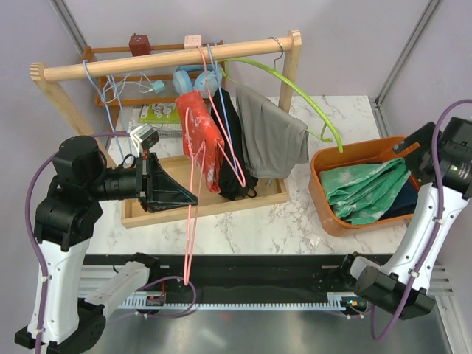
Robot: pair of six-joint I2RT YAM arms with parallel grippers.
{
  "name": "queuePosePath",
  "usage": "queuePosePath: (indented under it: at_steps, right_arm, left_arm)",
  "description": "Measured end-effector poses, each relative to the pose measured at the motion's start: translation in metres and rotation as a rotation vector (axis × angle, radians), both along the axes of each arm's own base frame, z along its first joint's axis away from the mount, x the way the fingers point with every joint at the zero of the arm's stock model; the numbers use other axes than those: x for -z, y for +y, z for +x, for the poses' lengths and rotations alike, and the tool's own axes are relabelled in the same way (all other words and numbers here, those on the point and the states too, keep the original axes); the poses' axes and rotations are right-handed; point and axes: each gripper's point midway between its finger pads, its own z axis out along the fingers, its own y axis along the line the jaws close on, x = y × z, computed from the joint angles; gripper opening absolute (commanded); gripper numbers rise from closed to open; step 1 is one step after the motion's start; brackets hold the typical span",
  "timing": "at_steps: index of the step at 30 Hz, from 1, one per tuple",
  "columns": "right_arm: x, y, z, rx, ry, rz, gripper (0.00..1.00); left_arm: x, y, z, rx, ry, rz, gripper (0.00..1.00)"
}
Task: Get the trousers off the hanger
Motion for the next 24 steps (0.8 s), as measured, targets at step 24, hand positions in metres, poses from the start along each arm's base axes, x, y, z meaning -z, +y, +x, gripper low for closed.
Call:
queuePosePath:
  at_steps: [24]
  right_arm:
    - [-0.249,0.18,0.031,-0.683,-0.663,0.169,0.88]
  left_arm:
    - [0.005,0.002,0.005,-0.068,-0.047,0.004,0.02]
